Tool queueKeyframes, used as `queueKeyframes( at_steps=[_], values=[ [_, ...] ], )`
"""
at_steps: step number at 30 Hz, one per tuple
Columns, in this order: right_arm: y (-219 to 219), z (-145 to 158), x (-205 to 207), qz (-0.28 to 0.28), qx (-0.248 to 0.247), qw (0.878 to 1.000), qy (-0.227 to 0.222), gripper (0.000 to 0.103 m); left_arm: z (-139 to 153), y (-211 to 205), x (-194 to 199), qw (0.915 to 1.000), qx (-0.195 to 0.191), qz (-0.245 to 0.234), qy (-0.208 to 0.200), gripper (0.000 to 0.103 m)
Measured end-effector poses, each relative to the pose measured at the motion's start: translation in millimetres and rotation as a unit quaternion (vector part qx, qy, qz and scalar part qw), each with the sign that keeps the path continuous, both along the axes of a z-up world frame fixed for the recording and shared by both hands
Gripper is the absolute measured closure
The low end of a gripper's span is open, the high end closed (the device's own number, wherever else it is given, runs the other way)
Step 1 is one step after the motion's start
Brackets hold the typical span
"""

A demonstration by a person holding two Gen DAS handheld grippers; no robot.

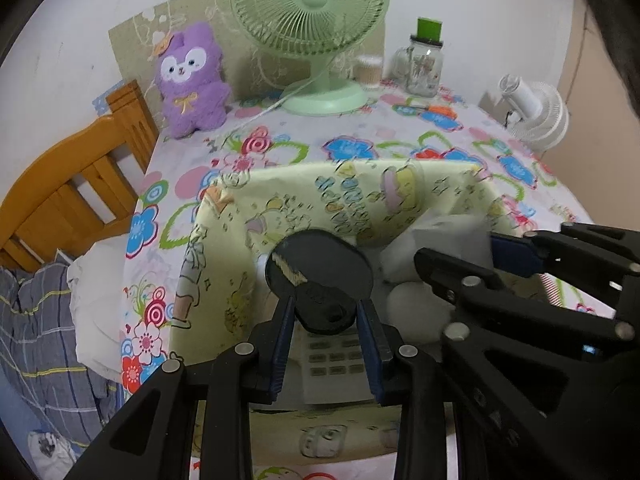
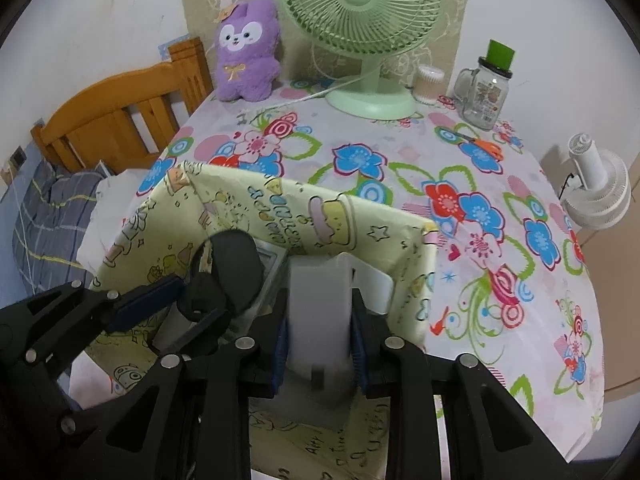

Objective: Organize rigid objects
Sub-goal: 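Open the left tool to drop the key in the box while the right tool releases the charger inside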

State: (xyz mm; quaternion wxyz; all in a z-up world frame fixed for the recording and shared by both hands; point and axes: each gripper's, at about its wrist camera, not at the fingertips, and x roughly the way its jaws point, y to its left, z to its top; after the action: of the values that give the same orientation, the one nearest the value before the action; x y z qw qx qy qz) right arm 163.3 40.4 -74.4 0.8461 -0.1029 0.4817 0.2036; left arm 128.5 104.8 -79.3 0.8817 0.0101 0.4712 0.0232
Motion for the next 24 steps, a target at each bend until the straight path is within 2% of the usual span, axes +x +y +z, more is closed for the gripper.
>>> queueKeyframes(
  at_steps=[2, 3, 8, 15, 17, 18, 21, 22, 24],
  values=[
    [2.7, -3.4, 0.1, 0.003, 0.0, 1.0, 0.004, 0.074, -3.8, 1.7, 0.5, 1.0, -0.001, 0.0, 0.005, 0.068],
    [3.5, -5.0, 0.3, 0.004, -0.001, 1.0, 0.006, 0.074, -5.0, 2.4, 0.6, 1.0, 0.001, 0.001, 0.005, 0.064],
    [5.2, -8.2, 0.3, 0.004, -0.001, 1.0, 0.005, 0.074, -6.3, 3.1, 1.5, 1.0, 0.002, 0.001, 0.005, 0.062],
    [0.1, -8.2, -0.3, 0.012, 0.011, 1.0, 0.007, 0.074, -6.6, -2.8, 1.1, 0.9999, -0.009, -0.009, 0.007, 0.044],
    [-2.3, -7.4, -0.6, 0.018, 0.015, 1.0, 0.01, 0.074, -6.2, -5.9, 0.5, 1.0, -0.002, -0.006, 0.006, 0.039],
    [-3.2, -7.3, -0.9, 0.019, 0.015, 1.0, 0.01, 0.074, -5.5, -7.7, -0.1, 1.0, 0.008, -0.001, 0.003, 0.033],
    [-4.5, -5.0, -2.9, 0.019, 0.016, 1.0, 0.003, 0.073, -2.8, -9.2, -2.6, 0.9999, 0.015, 0.004, -0.006, 0.03],
    [-4.6, -2.6, -4.8, 0.022, 0.014, 1.0, -0.004, 0.072, -1.6, -9.3, -3.4, 0.9999, 0.011, 0.003, -0.005, 0.029],
    [-5.1, 1.3, -7.9, 0.024, 0.011, 1.0, -0.015, 0.061, 0.3, -10.5, -5.6, 0.9999, 0.011, 0.0, -0.006, 0.025]
  ],
)
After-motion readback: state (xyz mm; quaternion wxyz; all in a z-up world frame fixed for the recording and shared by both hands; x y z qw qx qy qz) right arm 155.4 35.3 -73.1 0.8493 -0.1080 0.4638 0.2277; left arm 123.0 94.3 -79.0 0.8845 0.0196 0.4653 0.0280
